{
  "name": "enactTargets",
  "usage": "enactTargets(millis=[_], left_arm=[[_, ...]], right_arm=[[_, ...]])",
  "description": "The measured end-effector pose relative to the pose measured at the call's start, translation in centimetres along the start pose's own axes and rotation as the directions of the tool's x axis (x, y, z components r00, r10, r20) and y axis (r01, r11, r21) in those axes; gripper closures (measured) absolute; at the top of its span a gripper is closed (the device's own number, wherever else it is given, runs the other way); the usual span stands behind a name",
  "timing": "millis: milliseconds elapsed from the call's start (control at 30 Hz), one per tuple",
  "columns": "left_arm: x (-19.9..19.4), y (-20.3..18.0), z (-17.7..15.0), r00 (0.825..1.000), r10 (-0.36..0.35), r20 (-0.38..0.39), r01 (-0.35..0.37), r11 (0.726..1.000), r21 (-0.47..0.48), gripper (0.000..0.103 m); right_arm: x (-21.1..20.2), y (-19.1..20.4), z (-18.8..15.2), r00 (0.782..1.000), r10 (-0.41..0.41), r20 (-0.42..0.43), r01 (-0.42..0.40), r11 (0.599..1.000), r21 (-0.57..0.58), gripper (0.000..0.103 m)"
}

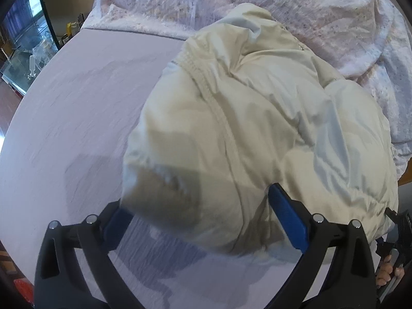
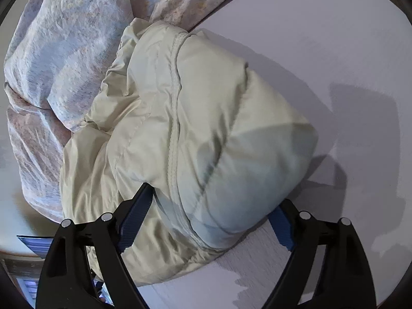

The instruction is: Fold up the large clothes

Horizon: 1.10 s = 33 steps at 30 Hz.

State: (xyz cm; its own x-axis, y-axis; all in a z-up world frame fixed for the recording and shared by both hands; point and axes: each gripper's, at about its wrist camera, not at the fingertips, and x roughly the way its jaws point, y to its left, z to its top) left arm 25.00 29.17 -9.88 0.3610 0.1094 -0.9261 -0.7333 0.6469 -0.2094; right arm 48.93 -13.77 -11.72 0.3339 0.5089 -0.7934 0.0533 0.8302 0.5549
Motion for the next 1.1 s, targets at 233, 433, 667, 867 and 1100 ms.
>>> enactTargets(millis=[233,433,667,867,1100], left_arm=[[0.8,0.0,1.0,0.999,-0.041,0.002,0.042,0.999,-0.031,0.01],[0.4,-0.9,1.4,0.997,-0.077,0.024,0.077,0.997,-0.024,0.038],[-1.9,-1.0,1.7,0.994,-0.093,0.059,0.095,0.995,-0.038,0.072],[-5.1,0.2,1.6,0.99,-0.103,0.097,0.105,0.994,-0.011,0.075],[-7.8,4.1,-1.9,0.991,-0.101,0.089,0.102,0.995,-0.005,0.075]], right_arm=[[1.5,-0.8,-0.3,0.999,0.032,0.014,-0.033,0.997,0.069,0.024],[1.1,-0.1,-1.0,0.998,0.038,0.052,-0.041,0.997,0.062,0.052],[-0.8,1.4,-2.1,0.993,0.061,0.097,-0.064,0.997,0.033,0.076],[-2.4,1.2,-3.1,0.994,0.093,0.066,-0.095,0.995,0.022,0.078],[-4.2,-1.2,-8.0,0.991,0.132,-0.03,-0.132,0.991,0.001,0.078]])
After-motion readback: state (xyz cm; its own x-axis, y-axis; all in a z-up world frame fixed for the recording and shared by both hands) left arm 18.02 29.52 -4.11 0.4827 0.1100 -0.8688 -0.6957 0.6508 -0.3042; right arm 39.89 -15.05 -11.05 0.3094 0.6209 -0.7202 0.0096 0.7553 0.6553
